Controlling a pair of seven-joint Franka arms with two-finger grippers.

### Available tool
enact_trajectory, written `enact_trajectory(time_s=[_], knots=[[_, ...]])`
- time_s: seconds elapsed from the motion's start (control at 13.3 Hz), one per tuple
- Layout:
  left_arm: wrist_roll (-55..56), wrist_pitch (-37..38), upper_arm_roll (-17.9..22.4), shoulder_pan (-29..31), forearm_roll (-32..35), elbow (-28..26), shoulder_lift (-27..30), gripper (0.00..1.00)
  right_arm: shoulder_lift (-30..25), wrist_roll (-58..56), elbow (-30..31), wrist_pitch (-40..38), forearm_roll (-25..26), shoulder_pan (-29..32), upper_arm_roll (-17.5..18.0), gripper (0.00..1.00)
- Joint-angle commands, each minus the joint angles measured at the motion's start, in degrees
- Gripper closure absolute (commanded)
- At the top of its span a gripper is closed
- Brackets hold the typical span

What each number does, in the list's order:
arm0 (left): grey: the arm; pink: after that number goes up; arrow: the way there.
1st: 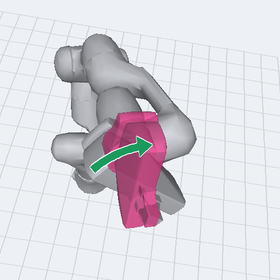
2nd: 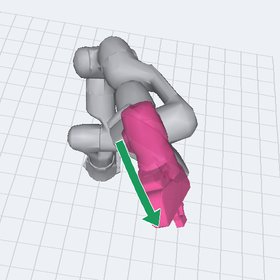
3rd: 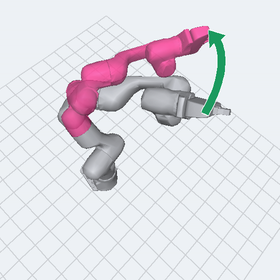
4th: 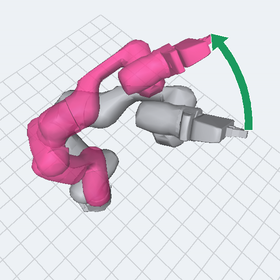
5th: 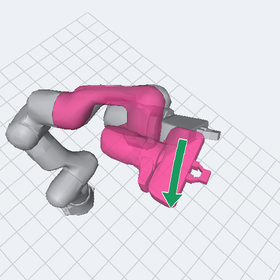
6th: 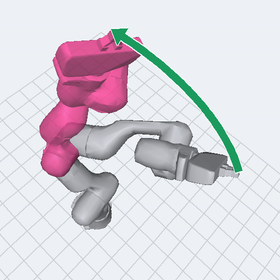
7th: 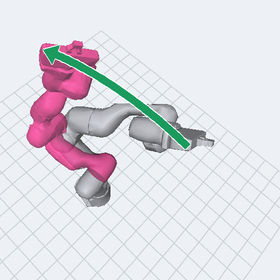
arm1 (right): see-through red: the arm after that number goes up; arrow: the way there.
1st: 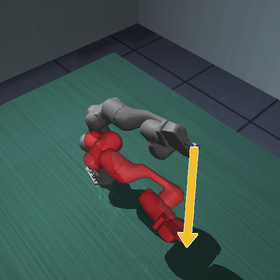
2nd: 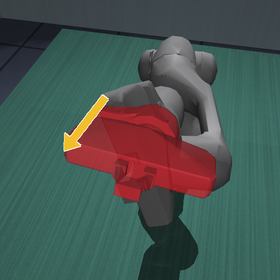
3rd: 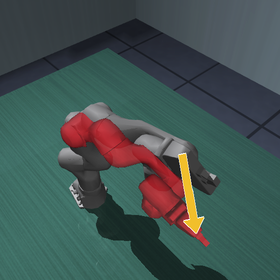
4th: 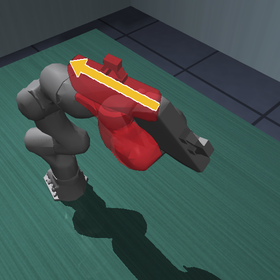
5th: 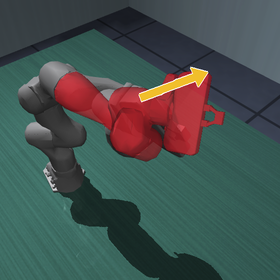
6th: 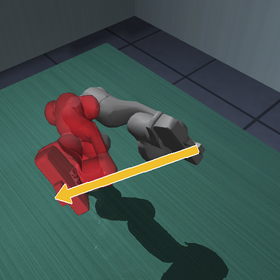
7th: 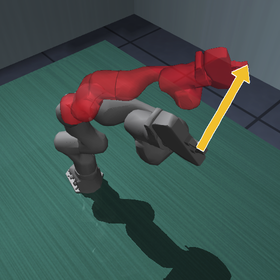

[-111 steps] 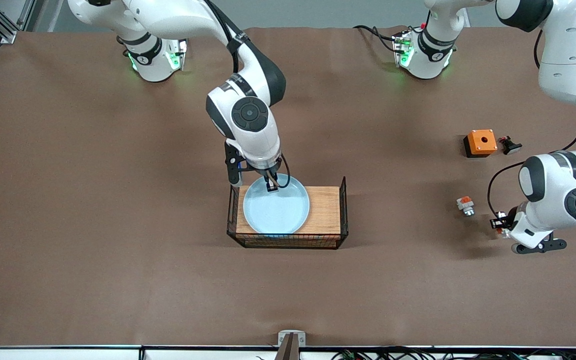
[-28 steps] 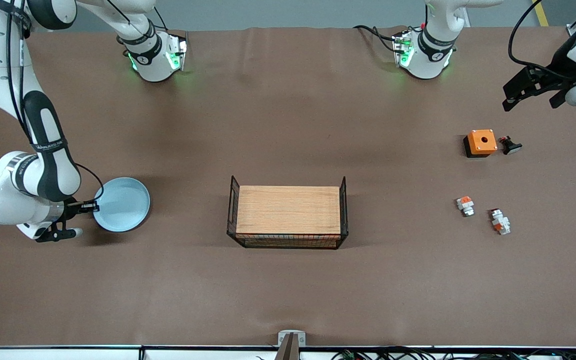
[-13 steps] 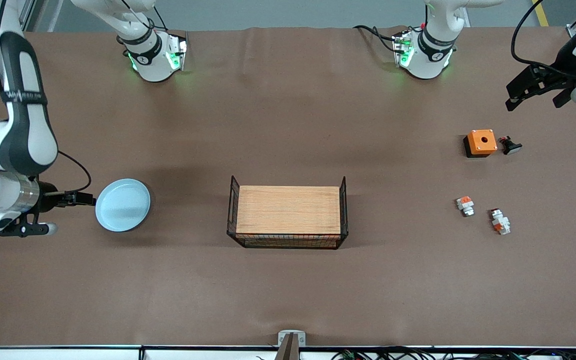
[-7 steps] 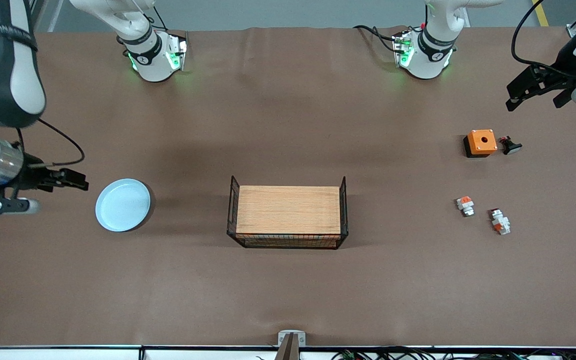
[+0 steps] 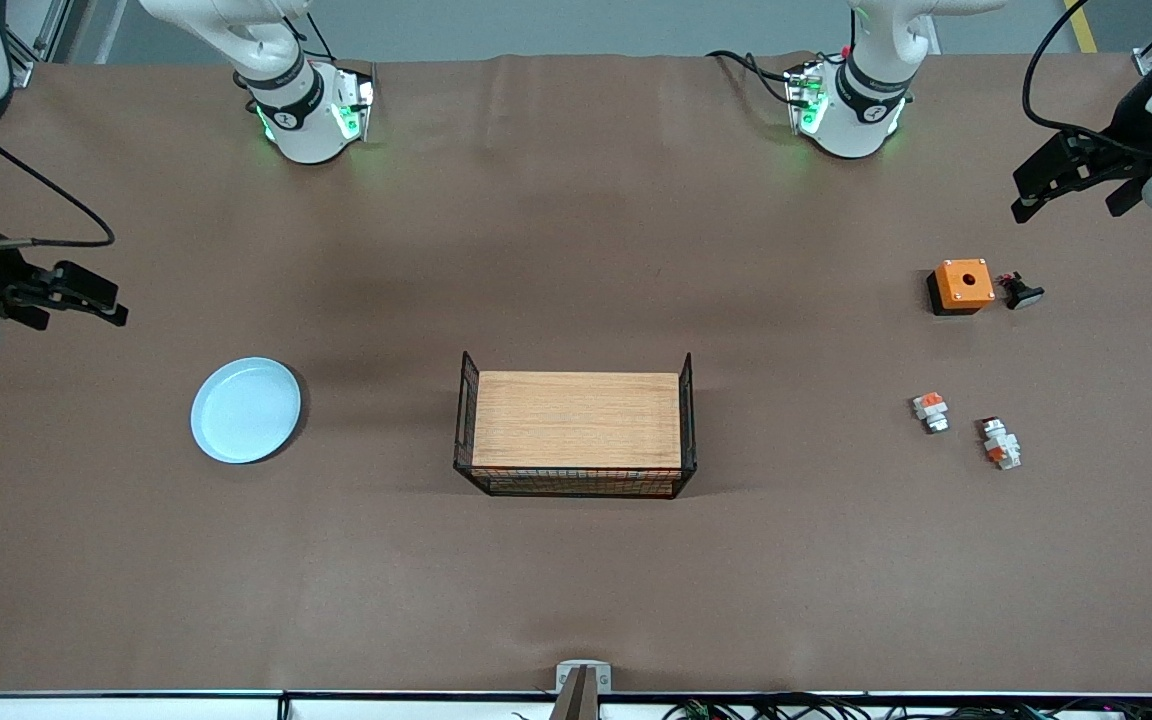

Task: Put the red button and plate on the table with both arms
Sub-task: 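Open the right gripper and raise it away from the plate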

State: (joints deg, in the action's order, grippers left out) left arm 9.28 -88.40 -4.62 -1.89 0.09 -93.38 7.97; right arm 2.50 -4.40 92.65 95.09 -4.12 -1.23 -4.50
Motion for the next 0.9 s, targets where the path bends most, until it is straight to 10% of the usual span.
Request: enact_trajectory(time_s=[0.0, 0.83], knots=[[-0.31, 0.33, -0.04, 0.22, -0.35, 0.57, -0.06, 0.0, -0.04, 2.62, -3.96, -4.2, 0.86, 0.17, 0.37, 0.01], [-0.05, 0.42, -0.04, 0.22, -0.26, 0.66, -0.06, 0.0, 0.31, 6.15, -8.18, -7.2, 1.74, 0.52, 0.2, 0.0]])
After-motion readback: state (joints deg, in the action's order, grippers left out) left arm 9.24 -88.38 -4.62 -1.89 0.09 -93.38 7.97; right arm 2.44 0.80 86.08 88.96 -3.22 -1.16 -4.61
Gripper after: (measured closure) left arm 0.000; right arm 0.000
